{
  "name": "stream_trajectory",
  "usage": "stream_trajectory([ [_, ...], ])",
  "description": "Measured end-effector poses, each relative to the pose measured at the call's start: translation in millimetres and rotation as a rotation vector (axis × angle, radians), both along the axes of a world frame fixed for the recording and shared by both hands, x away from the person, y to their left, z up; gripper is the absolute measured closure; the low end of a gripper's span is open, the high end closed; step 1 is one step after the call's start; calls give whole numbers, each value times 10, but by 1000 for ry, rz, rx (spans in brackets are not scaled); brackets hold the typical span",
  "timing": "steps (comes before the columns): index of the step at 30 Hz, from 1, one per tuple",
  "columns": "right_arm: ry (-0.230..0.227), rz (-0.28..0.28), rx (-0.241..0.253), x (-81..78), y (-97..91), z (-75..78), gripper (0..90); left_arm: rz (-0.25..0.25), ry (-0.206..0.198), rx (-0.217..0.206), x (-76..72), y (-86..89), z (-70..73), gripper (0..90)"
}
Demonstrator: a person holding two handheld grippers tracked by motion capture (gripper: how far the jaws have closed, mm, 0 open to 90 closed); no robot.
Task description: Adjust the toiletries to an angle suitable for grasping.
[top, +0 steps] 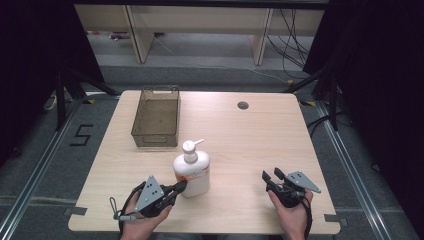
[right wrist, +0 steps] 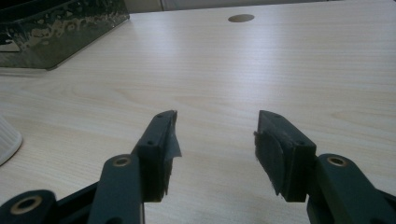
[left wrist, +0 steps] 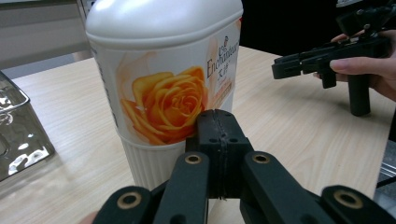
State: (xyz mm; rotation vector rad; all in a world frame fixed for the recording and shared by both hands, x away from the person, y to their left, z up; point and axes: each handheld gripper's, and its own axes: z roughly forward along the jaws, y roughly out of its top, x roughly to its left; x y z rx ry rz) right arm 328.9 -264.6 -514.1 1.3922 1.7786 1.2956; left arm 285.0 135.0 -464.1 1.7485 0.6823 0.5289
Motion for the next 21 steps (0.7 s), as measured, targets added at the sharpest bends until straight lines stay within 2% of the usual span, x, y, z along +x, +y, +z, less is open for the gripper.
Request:
stream_trajectory([
  [8, -2, 9, -3, 9, -3, -3, 484, 39, 7, -4, 81, 48, -32, 897],
  [9, 0, 2, -10, -1, -4, 6, 485, 47, 13, 6, 88, 60, -29, 897],
  [10, 3, 10, 1, 5, 0, 1, 484, 58, 18, -6, 102, 64, -36, 897],
  [12, 4, 0, 3, -5, 3, 4, 484, 59, 16, 2, 113, 75, -35, 897],
  [17, -5, 4, -12, 3, -8, 1, 484, 80, 21, -10, 155, 99, -40, 897],
  [21, -2, 3, -3, -1, 0, 1, 479, 94, 22, -19, 161, 116, -54, 896],
])
